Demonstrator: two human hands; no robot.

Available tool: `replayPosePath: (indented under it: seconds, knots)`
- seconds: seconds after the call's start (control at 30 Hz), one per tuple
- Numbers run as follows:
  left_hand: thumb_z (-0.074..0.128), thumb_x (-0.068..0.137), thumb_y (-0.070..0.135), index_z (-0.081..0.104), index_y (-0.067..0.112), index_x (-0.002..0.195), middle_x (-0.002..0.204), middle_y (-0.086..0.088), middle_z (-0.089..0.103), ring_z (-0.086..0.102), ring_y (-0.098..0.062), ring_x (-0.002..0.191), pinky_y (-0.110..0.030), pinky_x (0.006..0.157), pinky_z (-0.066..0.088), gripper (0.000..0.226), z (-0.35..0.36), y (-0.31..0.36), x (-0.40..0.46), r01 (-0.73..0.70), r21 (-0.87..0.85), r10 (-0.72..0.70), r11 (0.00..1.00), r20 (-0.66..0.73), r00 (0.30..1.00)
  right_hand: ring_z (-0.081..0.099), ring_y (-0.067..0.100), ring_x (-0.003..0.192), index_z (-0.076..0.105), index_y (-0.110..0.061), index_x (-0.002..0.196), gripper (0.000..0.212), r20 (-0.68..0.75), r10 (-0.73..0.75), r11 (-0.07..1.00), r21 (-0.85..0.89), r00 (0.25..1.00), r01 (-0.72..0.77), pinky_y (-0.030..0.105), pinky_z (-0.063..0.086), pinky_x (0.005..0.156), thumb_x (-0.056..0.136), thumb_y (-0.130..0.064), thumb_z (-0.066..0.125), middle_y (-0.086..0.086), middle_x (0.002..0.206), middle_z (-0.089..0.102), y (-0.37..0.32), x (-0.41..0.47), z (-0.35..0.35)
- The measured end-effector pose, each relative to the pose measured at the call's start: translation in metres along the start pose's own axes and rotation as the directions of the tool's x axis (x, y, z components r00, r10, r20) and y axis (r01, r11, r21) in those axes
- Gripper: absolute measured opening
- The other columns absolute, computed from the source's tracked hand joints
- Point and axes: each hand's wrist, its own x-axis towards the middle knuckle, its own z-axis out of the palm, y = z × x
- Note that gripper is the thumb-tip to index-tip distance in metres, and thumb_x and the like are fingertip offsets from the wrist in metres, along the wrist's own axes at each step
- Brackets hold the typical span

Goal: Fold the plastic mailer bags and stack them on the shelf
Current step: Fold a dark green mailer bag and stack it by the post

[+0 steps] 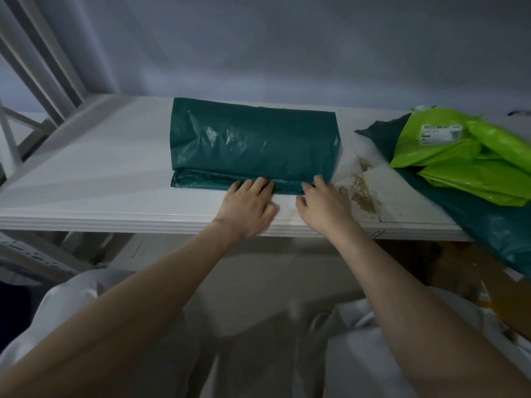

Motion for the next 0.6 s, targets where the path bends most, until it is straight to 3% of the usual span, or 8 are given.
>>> replayPosePath:
  seconds: [0.1, 0.2, 0.27, 0.37, 0.47, 0.6]
  knots:
    - [-0.009, 0.071, 0.046, 0.029, 0.013, 0.144, 0.141, -0.004, 0.038, 0.042, -0.025, 0.122, -0.038, 0.107, 0.027, 0.089, -0.002, 0.000, 0.000, 0.001, 0.008, -0.001, 1.000, 0.006, 1.000, 0.055, 0.031, 0.103, 0.055, -0.004, 0.117, 0.038, 0.010, 0.027, 0.999, 0.029, 1.000, -0.027, 0.049, 0.033, 0.104, 0.098, -0.027, 0.032, 0.013, 0.122, 0.048, 0.007, -0.001, -0.004]
    - [-0.009, 0.072, 0.046, 0.031, 0.014, 0.143, 0.139, -0.004, 0.040, 0.043, -0.025, 0.122, -0.039, 0.107, 0.026, 0.089, -0.001, -0.001, 0.002, 0.005, 0.012, -0.005, 1.000, 0.003, 1.000, 0.053, 0.031, 0.109, 0.050, -0.004, 0.123, 0.039, 0.027, 0.009, 1.000, 0.000, 1.000, -0.009, 0.047, 0.033, 0.102, 0.097, -0.029, 0.034, 0.013, 0.125, 0.045, 0.006, -0.001, -0.003]
    - [-0.010, 0.071, 0.046, 0.037, 0.016, 0.140, 0.135, -0.002, 0.043, 0.045, -0.024, 0.119, -0.039, 0.106, 0.026, 0.088, -0.002, -0.004, 0.003, 0.008, 0.008, -0.008, 1.000, -0.014, 1.000, 0.053, 0.031, 0.106, 0.050, -0.005, 0.120, 0.036, -0.006, -0.005, 1.000, 0.011, 1.000, 0.005, 0.042, 0.039, 0.090, 0.097, -0.029, 0.035, 0.013, 0.119, 0.048, 0.005, 0.000, -0.003]
    - [-0.007, 0.074, 0.047, 0.053, 0.016, 0.123, 0.120, -0.004, 0.052, 0.053, -0.026, 0.110, -0.040, 0.104, 0.027, 0.084, -0.006, -0.010, 0.007, 0.021, -0.013, -0.022, 1.000, -0.045, 0.999, 0.059, 0.031, 0.085, 0.051, -0.007, 0.114, 0.029, -0.157, -0.023, 0.998, 0.054, 0.987, 0.032, 0.031, 0.035, 0.065, 0.096, -0.025, 0.036, 0.012, 0.102, 0.059, 0.000, 0.003, -0.010]
    - [0.004, 0.083, 0.045, 0.056, 0.014, 0.113, 0.115, -0.006, 0.056, 0.058, -0.027, 0.106, -0.043, 0.108, 0.025, 0.068, -0.013, -0.022, 0.010, 0.081, -0.074, -0.085, 0.994, -0.053, 0.995, 0.051, 0.025, 0.063, 0.049, -0.009, 0.113, 0.024, -0.252, -0.022, 0.985, 0.161, 0.967, 0.065, 0.027, 0.033, 0.055, 0.096, -0.023, 0.038, 0.007, 0.079, 0.060, -0.007, 0.007, -0.020]
    - [0.018, 0.098, 0.029, 0.050, 0.008, 0.116, 0.119, -0.013, 0.048, 0.050, -0.031, 0.107, -0.046, 0.097, 0.035, 0.042, -0.023, -0.039, 0.008, 0.140, -0.135, -0.142, 0.981, -0.006, 0.990, 0.050, 0.020, 0.053, 0.042, -0.014, 0.114, 0.020, -0.270, -0.082, 0.942, 0.292, 0.960, 0.162, 0.028, 0.036, 0.048, 0.096, -0.023, 0.039, 0.002, 0.065, 0.056, -0.020, 0.014, -0.027]
